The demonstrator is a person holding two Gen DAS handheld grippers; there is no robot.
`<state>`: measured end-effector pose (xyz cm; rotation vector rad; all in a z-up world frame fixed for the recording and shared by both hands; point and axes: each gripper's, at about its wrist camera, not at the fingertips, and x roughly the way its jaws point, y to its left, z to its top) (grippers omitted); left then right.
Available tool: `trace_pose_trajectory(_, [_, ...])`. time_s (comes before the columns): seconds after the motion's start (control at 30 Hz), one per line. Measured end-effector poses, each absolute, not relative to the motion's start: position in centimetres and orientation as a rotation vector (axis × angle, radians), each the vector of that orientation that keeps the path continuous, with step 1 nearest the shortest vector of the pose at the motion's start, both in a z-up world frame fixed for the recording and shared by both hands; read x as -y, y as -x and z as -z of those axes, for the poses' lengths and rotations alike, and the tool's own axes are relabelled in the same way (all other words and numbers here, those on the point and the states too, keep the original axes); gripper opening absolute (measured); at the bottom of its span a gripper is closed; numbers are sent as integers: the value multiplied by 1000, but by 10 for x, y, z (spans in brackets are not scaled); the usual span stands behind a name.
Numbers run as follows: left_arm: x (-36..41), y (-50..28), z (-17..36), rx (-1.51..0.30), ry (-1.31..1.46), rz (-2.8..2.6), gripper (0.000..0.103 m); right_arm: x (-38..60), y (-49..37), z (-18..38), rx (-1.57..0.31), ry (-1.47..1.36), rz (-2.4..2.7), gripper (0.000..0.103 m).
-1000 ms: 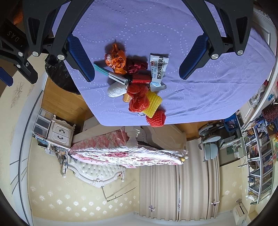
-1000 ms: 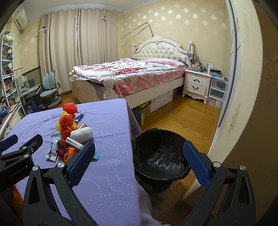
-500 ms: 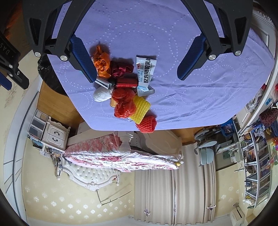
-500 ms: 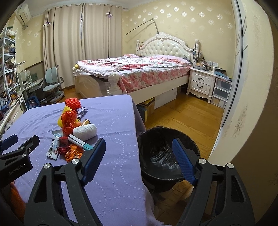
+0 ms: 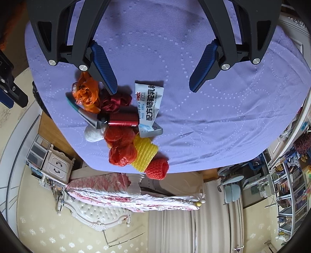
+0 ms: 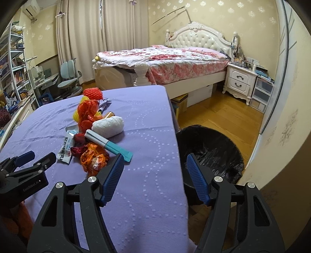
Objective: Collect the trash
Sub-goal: 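Reach the right gripper to the teal-capped tube and close on it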
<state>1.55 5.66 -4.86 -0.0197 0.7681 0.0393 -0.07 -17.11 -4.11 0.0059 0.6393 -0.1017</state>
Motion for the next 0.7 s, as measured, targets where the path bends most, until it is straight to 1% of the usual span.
trace_pose_trajectory(0.37, [-81,-14,45,-769,43,-85,77,140,-23,61,-693,92,51,65])
trace_pose_trajectory(0.53, [-85,-16,46,-774,59,-87,77,133,-41,75,-736,126,37,59])
trace_pose_trajectory(0.7, [-87,-18,49,-782,64,-87,77,127,-55,74,-741,139,19,58])
